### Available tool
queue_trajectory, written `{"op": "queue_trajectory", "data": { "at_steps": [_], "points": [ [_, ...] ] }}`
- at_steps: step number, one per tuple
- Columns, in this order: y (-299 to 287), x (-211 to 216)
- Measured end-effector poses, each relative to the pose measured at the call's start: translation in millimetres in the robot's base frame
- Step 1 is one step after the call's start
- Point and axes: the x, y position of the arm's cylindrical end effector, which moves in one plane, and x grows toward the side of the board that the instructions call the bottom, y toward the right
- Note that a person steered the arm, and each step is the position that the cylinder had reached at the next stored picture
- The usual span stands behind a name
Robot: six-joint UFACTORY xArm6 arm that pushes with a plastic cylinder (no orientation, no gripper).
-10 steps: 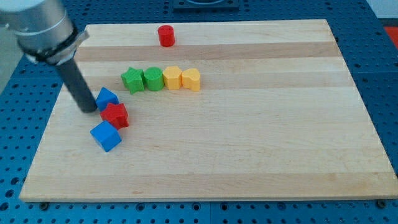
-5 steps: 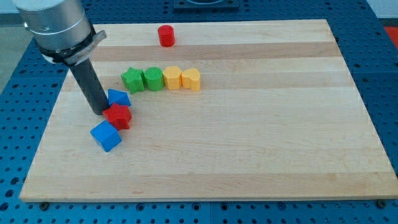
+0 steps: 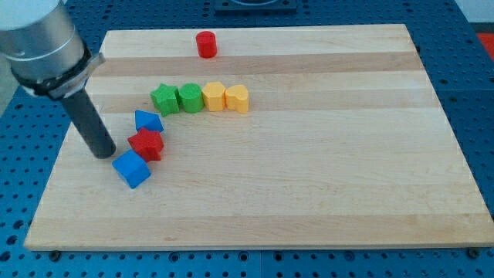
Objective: Adjust blue blocks and red star in vertical line
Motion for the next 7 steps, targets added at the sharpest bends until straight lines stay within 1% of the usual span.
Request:
{"op": "queue_trajectory", "data": {
  "at_steps": [3,4,5,6,7],
  "points": [
    [5.5,34.0],
    [38.7,25.1],
    [43.6,25.5],
    [41.5,25.5],
    [18.0,-6.0]
  ]
}}
